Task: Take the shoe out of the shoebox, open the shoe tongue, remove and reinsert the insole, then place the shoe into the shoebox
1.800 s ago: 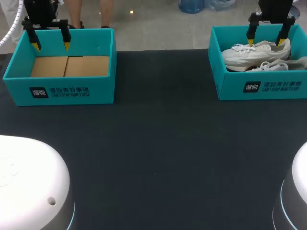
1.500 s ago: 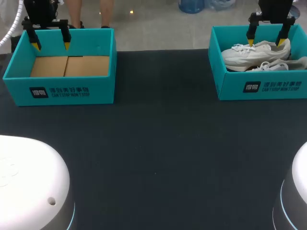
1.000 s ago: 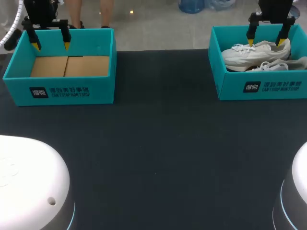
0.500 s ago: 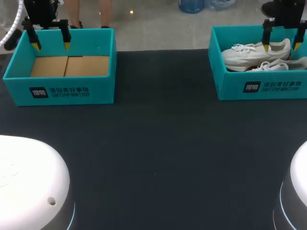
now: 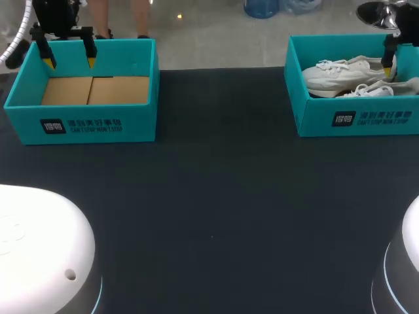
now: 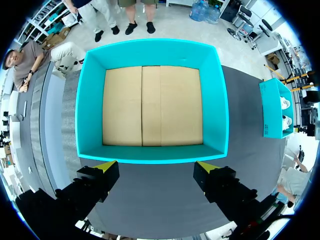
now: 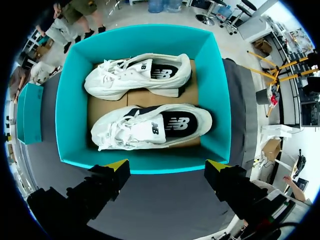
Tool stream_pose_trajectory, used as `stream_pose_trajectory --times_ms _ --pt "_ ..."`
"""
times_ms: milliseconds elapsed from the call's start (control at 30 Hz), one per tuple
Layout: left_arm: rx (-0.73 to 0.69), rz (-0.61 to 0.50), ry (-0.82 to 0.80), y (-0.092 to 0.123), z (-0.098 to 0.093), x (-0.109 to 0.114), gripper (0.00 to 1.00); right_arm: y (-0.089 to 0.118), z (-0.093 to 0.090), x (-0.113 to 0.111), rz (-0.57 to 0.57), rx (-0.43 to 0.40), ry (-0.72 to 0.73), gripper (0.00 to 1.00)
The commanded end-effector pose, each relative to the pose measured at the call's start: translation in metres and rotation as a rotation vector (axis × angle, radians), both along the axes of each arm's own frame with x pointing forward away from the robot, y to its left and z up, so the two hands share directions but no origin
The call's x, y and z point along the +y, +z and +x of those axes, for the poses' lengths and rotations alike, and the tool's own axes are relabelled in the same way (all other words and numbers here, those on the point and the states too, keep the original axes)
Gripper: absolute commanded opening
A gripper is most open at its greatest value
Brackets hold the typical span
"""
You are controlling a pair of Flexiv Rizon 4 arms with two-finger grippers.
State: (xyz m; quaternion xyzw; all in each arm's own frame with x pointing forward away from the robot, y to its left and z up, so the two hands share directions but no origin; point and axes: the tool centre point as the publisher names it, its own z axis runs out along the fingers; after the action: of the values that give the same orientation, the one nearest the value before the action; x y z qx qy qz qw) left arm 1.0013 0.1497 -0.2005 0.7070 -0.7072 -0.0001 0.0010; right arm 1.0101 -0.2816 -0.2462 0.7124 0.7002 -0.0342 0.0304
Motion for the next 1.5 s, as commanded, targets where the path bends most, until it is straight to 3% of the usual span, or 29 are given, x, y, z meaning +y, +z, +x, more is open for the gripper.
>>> stream_pose_trajectory --times_ms 33,600,800,1067,1500 --pt "0.0 0.001 0.0 0.0 0.0 0.0 1.0 -0.001 0.0 -0.007 0.02 0.0 0.001 1.0" --pt "0.0 0.001 0.0 0.0 0.0 0.0 1.0 -0.001 0.0 -0.007 0.02 0.0 0.001 1.0" --pt "0.0 0.001 0.0 0.0 0.0 0.0 1.0 -0.004 0.015 -0.033 0.02 -0.015 0.008 1.0" --pt "0.0 0.001 0.0 0.0 0.0 0.0 1.0 -0.025 0.034 -0.042 0.048 -0.017 0.029 1.0" --pt "0.0 0.001 0.0 0.0 0.0 0.0 1.0 -0.049 0.039 -0.052 0.04 -0.033 0.036 1.0"
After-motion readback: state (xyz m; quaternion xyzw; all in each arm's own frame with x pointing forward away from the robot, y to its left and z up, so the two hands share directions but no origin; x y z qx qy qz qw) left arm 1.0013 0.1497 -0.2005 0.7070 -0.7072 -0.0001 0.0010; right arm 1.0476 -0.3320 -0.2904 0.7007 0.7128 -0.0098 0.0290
